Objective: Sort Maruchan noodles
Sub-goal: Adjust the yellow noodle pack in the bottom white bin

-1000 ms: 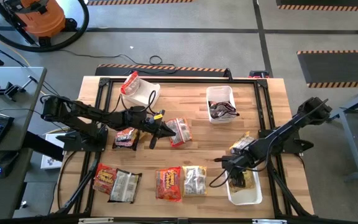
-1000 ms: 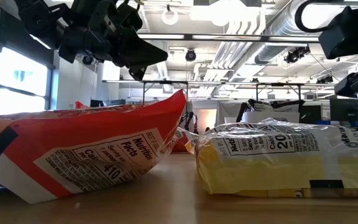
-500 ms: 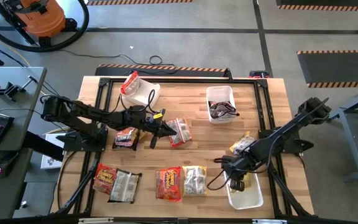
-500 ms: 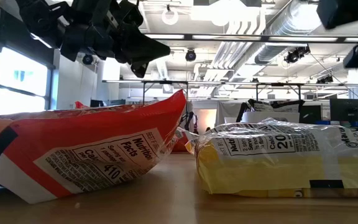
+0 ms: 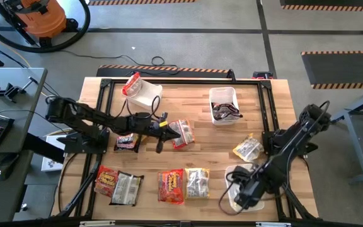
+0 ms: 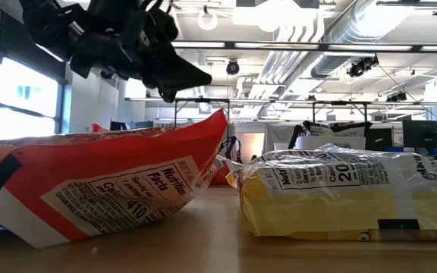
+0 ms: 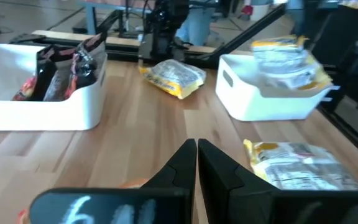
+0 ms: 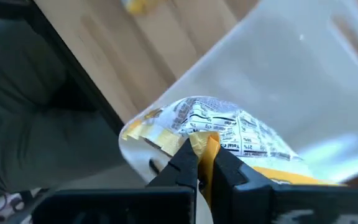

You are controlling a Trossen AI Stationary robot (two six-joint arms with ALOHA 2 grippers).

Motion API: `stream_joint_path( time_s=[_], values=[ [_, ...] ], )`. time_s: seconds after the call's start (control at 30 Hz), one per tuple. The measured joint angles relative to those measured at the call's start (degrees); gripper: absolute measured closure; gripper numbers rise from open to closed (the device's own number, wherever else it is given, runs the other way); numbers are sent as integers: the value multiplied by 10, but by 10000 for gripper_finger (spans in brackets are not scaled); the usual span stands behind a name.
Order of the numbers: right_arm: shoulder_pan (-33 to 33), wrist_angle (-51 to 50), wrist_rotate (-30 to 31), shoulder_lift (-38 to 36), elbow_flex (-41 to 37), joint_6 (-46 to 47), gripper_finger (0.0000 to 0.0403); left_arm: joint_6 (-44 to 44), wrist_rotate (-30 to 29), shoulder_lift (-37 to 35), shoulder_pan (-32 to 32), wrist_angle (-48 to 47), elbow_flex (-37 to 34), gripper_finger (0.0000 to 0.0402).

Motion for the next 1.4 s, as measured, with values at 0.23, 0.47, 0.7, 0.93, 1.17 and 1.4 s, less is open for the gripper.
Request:
stream_joint_path(
  time_s=[0.23,0.47,0.7,0.93,1.17,1.4],
  values=[
    [0,-120,-47,101,133,70,403,0,-16,8,-10,6,0,394],
    [1,-176,-58,206,231,130,403,0,-31,7,-9,18,0,394],
    [2,-174,-68,284,288,188,403,0,-33,7,-9,28,0,394],
    [4,-126,-62,306,304,182,403,-1,21,7,-12,27,8,394],
    [4,-124,-16,306,304,155,403,8,83,50,-80,27,50,394],
    [4,-117,22,306,304,128,403,11,68,159,-143,27,147,394]
  ],
)
